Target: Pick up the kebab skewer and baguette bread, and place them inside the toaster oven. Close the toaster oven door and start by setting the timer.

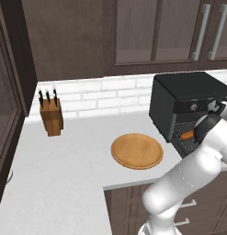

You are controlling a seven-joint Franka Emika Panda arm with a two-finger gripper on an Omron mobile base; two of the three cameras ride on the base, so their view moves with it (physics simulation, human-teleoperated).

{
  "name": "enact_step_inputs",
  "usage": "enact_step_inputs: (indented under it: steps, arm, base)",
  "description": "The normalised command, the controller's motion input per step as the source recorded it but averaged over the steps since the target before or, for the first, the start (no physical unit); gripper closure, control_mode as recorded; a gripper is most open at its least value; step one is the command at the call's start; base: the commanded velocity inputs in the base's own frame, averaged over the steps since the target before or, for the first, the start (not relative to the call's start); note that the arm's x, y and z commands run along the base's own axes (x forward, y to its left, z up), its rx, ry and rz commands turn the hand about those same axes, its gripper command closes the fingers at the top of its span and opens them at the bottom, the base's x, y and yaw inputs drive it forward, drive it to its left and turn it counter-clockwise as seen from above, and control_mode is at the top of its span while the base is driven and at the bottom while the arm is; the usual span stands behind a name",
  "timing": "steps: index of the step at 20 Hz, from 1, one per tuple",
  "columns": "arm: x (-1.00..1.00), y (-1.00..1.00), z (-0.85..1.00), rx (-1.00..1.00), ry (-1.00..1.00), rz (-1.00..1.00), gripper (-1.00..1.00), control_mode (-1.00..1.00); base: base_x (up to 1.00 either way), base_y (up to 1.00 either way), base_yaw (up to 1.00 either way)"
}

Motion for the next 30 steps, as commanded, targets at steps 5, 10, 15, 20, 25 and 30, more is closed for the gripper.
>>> enact_step_inputs:
  steps: [5,10,15,20,25,30]
  arm:
    - [0.14,0.00,-0.16,0.02,0.00,-0.10,1.00,-1.00]
    - [0.12,0.00,-0.12,0.04,0.00,-0.09,1.00,-1.00]
    - [0.02,0.00,-0.17,0.04,0.00,-0.07,1.00,-1.00]
    - [-0.04,0.01,-0.18,0.02,0.00,-0.07,-1.00,-1.00]
    - [-0.19,0.03,-0.03,0.00,-0.04,-0.05,-1.00,-1.00]
    - [-0.22,0.00,0.04,0.00,-0.09,-0.03,-1.00,-1.00]
  base:
    - [0.00,0.00,0.00]
    - [0.00,0.00,0.00]
    - [0.00,0.00,0.00]
    - [0.00,0.00,0.00]
    - [0.00,0.00,0.00]
    - [0.00,0.00,0.00]
